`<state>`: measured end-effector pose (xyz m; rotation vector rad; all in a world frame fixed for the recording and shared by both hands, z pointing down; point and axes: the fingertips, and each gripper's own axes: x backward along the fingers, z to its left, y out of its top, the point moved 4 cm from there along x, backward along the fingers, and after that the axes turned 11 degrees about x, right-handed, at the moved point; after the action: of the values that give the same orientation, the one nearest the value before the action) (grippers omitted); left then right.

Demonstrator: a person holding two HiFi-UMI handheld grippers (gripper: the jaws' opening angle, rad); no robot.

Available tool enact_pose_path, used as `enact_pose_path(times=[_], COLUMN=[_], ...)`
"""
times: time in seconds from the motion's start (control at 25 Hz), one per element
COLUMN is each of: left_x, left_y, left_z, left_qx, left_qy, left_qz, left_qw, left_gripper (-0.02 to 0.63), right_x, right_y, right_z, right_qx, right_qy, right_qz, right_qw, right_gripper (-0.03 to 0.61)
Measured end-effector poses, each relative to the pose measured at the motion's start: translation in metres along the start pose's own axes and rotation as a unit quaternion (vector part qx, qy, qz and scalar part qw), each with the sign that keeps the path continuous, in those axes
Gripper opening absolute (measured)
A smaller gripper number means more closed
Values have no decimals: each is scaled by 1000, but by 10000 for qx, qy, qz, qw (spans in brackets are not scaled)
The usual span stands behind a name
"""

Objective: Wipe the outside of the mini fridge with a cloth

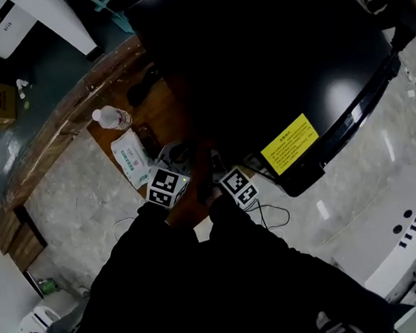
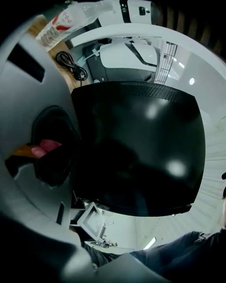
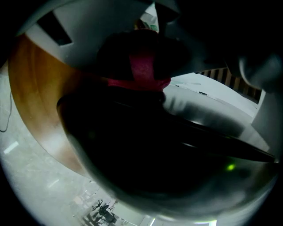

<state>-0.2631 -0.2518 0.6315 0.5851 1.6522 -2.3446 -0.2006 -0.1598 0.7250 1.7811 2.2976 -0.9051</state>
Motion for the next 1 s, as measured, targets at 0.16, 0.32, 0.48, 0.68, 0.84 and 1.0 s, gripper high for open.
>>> enact_pose_path(times=[0.16,0.32,0.48,0.68,0.84,1.0], left_x=[-14,-1,30,71,108,135], left_y=[-15,-3,26,94,148,200], left_z=[12,23,34,58,75,83], left_qx=[59,56,41,-7,-287,-457], left_qy=[-527,-949,-1274,-1361,-1353,-1353], left_qz=[195,226,97,-467,-935,-1504], left_qw=[9984,9952,9918,9896,9860,9783], left_gripper=[6,6,6,6,6,6], right_x=[-7,-12,0,14,25,25], right_y=[-9,-23,-28,-5,12,42], right_z=[-23,-39,-17,101,204,293], right_qx=[191,283,261,638,1153,1639], right_qy=[-535,-939,-967,123,1030,1984], right_qz=[-300,-451,-661,-1076,-1262,-1363], right_qw=[9979,9942,9928,9921,9799,9567], right_gripper=[91,89,89,89,89,91])
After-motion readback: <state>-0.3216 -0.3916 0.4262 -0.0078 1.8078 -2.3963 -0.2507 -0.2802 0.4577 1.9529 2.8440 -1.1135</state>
